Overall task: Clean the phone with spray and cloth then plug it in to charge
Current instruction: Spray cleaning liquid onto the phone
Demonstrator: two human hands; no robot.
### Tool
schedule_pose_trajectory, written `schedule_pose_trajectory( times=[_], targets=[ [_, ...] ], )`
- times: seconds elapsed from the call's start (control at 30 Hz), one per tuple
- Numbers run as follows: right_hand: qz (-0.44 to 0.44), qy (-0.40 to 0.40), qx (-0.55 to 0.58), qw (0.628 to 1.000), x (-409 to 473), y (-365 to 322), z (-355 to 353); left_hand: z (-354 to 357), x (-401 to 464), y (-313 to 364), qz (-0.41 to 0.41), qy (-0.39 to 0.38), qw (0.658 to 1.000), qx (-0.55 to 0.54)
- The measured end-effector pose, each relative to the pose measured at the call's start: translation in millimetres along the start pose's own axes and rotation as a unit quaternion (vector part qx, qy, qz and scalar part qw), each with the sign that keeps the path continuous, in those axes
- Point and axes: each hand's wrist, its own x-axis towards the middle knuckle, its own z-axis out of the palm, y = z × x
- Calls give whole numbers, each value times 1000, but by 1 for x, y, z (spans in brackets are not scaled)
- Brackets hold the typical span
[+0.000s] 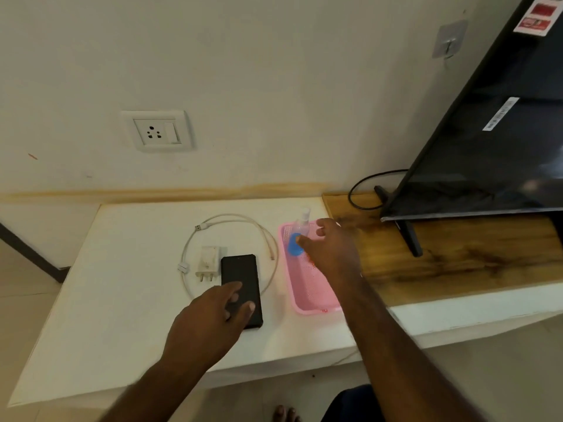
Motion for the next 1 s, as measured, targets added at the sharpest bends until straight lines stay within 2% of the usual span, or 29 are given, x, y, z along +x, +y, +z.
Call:
schedule_pose_trajectory(
  times=[0.13, 0.3, 0.5, 0.6, 0.7, 0.8, 0.93, 1.0],
  targets=[
    [-1, 0, -16, 1000, 19, -6, 31, -3, 7, -15, 9, 7, 1000, -13],
    [17, 22, -6, 1000, 19, -6, 36, -11, 21, -27, 23, 28, 999, -34],
    [-21, 81, 81, 993, -2, -46, -17, -19, 24, -21, 41, 62, 995, -73],
    [-39, 48, 99, 993, -36, -79, -7, -28, 22, -20, 56, 95, 992, -67],
    [-71, -18, 101, 992, -80, -103, 34, -32, 19, -19, 76, 121, 989, -25],
    [-73, -87, 166, 980, -107, -113, 76, -36, 22, -28, 54, 137, 987, -65],
    [-80, -113, 195, 971, -105, -115, 86, -43, 26, -47, 38, 156, 985, -68],
    [-96, -80, 225, 966, -98, -115, 78, -42, 29, -50, 9, 138, 989, -48]
  ],
)
